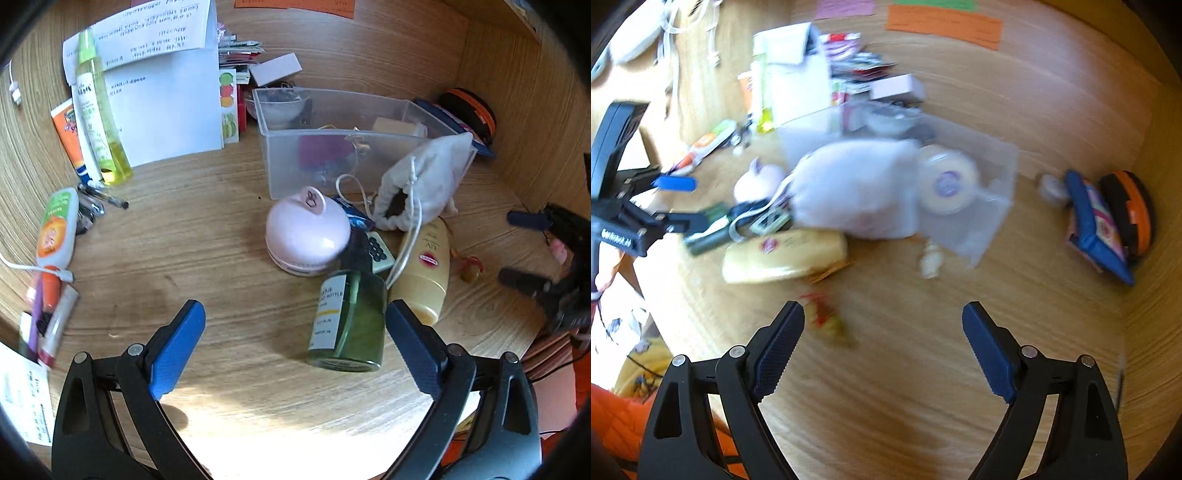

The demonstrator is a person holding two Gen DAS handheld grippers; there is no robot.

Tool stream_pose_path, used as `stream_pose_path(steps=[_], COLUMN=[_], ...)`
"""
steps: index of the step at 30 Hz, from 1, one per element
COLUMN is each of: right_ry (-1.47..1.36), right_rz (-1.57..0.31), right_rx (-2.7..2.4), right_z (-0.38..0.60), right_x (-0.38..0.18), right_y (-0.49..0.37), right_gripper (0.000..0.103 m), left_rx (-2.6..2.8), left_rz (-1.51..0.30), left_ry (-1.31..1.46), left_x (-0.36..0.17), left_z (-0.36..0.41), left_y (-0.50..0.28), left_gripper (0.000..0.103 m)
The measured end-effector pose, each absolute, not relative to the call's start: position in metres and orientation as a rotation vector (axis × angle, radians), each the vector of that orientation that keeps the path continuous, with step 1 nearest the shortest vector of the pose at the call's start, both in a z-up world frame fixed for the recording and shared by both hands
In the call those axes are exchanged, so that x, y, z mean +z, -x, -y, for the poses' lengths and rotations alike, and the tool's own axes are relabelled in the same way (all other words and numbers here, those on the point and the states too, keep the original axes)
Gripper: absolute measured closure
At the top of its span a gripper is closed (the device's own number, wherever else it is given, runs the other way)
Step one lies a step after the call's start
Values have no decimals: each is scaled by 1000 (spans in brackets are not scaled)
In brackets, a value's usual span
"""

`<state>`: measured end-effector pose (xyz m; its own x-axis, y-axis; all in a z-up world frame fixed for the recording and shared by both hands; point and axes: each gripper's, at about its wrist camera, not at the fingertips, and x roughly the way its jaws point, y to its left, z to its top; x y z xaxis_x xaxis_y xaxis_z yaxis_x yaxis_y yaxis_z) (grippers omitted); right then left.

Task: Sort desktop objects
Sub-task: 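Grasp the green glass bottle with the left gripper while the right grasps the gourd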

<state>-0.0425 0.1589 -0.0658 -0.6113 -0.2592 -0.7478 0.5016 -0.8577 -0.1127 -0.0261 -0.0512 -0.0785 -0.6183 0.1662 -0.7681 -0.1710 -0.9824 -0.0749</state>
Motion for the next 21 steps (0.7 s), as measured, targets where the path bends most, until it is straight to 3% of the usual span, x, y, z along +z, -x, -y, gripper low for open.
stream_pose_path(steps=[3,6,8,11,17,21], right_ry=[-1068,-1090,-1135,-1154,-1140,-1144], right_rz=[-481,-502,-506,-466,-425,-366], right_rx=[-2405,-2385,-2371,-2356,-2332,-2300], right_z=[-145,-137,-132,-132,-134,-136], right_x=[-77,-86,-92,-93,-95,-95], right_y=[36,36,41,45,42,42], right_gripper=[20,36,47,55,73,86], left_rx=[2650,2643,2628,2605,2591,2597], left_rz=[5,4,17,6,-25,-30], left_ry=[1276,1286,1296,1299,1284,1265], left_x=[-84,-89,-92,-93,-95,-96], left_z=[48,46,46,43,36,34], left_y=[26,28,31,34,38,39], left_gripper=[3,7,25,37,46,46])
